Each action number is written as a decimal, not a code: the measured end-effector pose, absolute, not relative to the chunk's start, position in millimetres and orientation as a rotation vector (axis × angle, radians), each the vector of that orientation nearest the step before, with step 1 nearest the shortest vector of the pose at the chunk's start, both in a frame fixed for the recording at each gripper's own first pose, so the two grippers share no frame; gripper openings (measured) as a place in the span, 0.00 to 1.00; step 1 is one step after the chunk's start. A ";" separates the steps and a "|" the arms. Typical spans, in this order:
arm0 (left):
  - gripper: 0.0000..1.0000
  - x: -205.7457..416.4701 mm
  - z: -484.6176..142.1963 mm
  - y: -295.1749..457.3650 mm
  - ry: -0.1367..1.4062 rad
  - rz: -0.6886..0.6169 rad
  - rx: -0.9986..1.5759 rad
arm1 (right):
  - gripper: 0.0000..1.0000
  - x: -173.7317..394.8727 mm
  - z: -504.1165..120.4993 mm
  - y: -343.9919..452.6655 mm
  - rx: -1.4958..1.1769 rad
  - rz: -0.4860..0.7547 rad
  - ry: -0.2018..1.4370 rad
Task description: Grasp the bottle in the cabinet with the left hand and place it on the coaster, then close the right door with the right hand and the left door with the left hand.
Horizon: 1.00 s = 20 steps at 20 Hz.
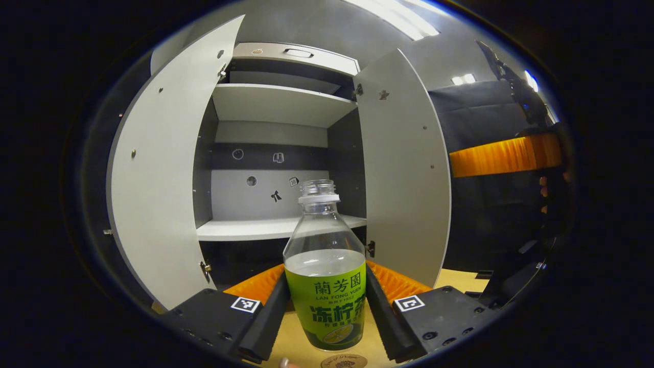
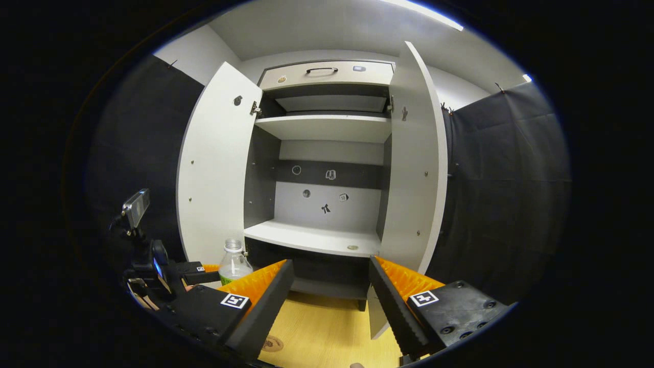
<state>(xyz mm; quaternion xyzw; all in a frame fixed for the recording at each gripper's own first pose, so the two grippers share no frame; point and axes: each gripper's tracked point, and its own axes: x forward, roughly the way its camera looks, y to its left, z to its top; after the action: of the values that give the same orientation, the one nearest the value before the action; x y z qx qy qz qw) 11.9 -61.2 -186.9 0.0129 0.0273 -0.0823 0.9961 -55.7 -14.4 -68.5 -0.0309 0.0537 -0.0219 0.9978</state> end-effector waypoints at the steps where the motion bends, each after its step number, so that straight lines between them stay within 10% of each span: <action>1: 0.81 7.8 -195.2 -62.3 0.049 -0.149 0.034 | 0.98 -58.1 -74.1 -18.2 -0.057 -0.037 0.115; 20: 0.81 -14.6 -335.8 -76.7 -0.005 -0.049 0.028 | 0.98 -101.0 -198.1 -58.3 -0.017 -0.021 0.272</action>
<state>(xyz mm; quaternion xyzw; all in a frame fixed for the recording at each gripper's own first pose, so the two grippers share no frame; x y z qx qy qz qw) -14.6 -76.7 -335.8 0.0142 -0.0027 -0.0245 0.9996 -101.0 -58.3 -198.1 -0.0085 0.1356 -0.0104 0.9907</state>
